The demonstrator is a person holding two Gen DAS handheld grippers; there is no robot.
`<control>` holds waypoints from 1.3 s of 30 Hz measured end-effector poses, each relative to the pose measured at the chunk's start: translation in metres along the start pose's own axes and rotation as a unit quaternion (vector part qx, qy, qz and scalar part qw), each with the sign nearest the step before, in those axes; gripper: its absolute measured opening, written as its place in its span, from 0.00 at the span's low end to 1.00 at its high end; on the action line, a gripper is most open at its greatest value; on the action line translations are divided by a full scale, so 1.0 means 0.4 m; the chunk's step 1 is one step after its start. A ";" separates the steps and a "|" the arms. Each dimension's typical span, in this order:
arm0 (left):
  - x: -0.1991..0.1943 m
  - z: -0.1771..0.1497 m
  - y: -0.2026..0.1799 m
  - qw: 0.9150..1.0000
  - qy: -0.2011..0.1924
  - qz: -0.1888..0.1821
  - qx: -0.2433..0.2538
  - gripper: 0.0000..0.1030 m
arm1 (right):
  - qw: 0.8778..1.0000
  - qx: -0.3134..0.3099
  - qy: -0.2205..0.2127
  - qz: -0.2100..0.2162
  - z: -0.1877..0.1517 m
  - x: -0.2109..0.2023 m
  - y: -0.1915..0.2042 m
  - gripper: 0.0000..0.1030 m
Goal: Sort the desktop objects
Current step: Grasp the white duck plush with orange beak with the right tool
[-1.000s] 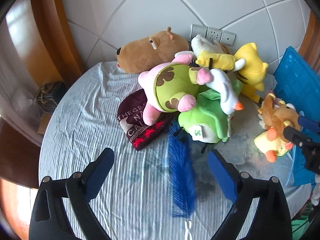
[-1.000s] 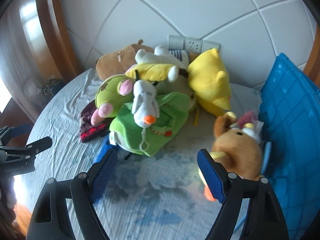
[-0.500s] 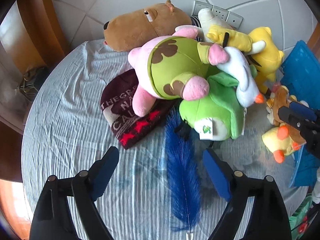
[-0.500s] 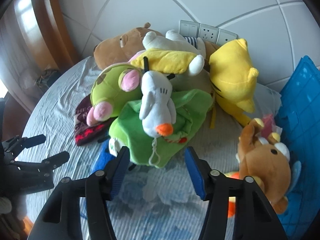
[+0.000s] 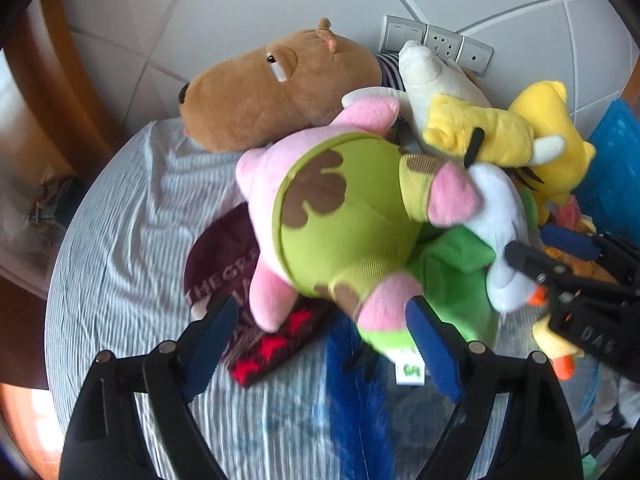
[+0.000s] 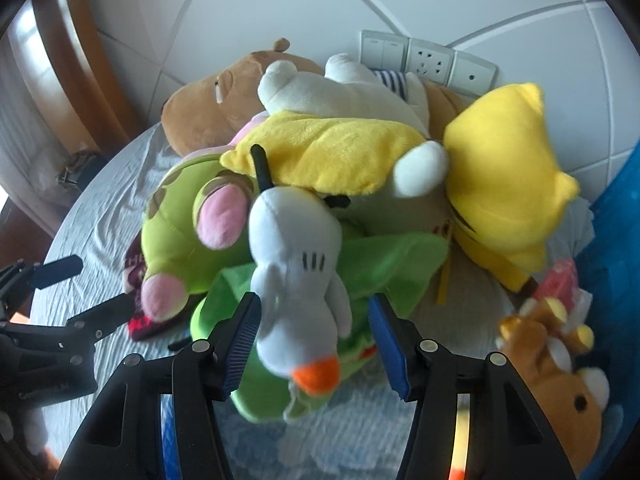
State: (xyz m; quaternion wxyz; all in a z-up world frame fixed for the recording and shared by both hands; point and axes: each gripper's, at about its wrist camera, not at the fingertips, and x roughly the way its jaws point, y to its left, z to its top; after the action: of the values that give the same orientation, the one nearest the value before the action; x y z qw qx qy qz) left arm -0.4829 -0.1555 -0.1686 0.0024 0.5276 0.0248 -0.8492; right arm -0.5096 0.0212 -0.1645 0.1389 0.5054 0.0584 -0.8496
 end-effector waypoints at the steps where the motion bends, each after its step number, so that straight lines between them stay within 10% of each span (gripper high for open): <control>1: 0.013 0.009 -0.002 1.000 0.002 -0.001 0.001 0.84 | 1.000 -0.001 0.003 0.003 0.006 0.015 0.001 0.56; 5: 0.044 0.028 -0.007 1.000 0.005 -0.005 0.001 0.84 | 1.000 -0.006 0.014 0.005 0.013 0.068 -0.003 0.56; 8: 0.048 0.045 -0.017 1.000 -0.001 -0.008 0.005 0.83 | 1.000 -0.005 0.014 0.017 0.006 0.079 -0.007 0.35; 11: 0.054 0.057 -0.027 1.000 0.001 -0.013 0.009 0.71 | 1.000 0.002 0.009 0.030 -0.007 0.069 -0.014 0.34; 25: 0.127 0.011 -0.044 0.999 0.052 -0.003 -0.015 0.75 | 0.999 0.020 0.006 0.033 -0.064 0.017 -0.079 0.35; 29: 0.126 -0.003 -0.041 0.999 0.034 -0.016 -0.020 0.46 | 0.999 0.020 0.008 0.038 -0.065 0.033 -0.076 0.35; 39: 0.024 -0.040 0.023 0.999 -0.019 0.007 -0.034 0.29 | 0.999 0.003 0.000 0.040 -0.082 0.010 -0.054 0.34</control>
State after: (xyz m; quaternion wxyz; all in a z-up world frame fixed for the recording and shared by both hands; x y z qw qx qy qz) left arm -0.4726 -0.1640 -0.1845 0.0270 0.5115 0.0493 -0.8575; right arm -0.4900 0.0491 -0.1848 0.1711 0.5081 0.0352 -0.8434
